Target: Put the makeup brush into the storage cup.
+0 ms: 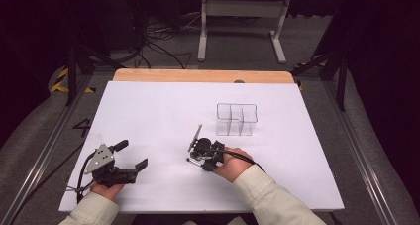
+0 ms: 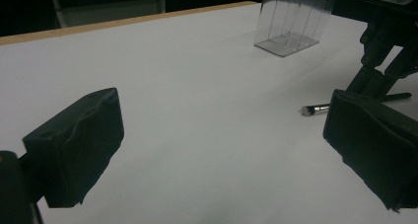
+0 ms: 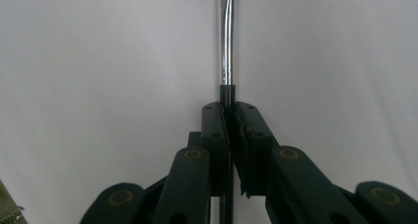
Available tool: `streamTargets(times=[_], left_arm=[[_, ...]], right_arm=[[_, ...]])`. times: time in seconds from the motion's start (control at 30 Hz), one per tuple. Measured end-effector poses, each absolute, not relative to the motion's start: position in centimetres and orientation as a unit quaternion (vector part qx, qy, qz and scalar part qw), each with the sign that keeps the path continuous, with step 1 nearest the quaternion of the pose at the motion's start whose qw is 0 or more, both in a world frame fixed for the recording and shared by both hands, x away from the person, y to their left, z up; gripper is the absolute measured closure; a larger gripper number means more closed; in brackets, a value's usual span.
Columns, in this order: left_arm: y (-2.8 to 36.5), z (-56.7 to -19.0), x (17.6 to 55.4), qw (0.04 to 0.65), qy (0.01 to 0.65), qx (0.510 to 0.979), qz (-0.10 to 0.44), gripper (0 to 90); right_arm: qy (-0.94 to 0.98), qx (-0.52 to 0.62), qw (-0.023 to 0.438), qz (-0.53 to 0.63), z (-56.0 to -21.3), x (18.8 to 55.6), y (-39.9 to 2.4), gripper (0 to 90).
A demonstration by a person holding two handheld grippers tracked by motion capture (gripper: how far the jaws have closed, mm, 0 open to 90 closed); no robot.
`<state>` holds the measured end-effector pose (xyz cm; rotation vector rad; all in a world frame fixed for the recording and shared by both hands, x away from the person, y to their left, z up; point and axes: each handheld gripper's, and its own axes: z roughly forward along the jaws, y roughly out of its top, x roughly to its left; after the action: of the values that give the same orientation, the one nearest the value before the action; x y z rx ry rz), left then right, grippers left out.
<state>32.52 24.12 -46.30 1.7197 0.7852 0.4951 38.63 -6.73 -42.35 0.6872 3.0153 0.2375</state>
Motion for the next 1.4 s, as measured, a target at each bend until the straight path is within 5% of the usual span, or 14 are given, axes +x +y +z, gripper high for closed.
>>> streamTargets(times=[1.4], left_arm=[[24.1, -46.3, 32.5, 0.561, 0.331, 0.73, 0.208, 2.7]], right_arm=[[0.93, 0.223, 0.08, 0.28, -36.3, 37.5, -10.7, 83.8]])
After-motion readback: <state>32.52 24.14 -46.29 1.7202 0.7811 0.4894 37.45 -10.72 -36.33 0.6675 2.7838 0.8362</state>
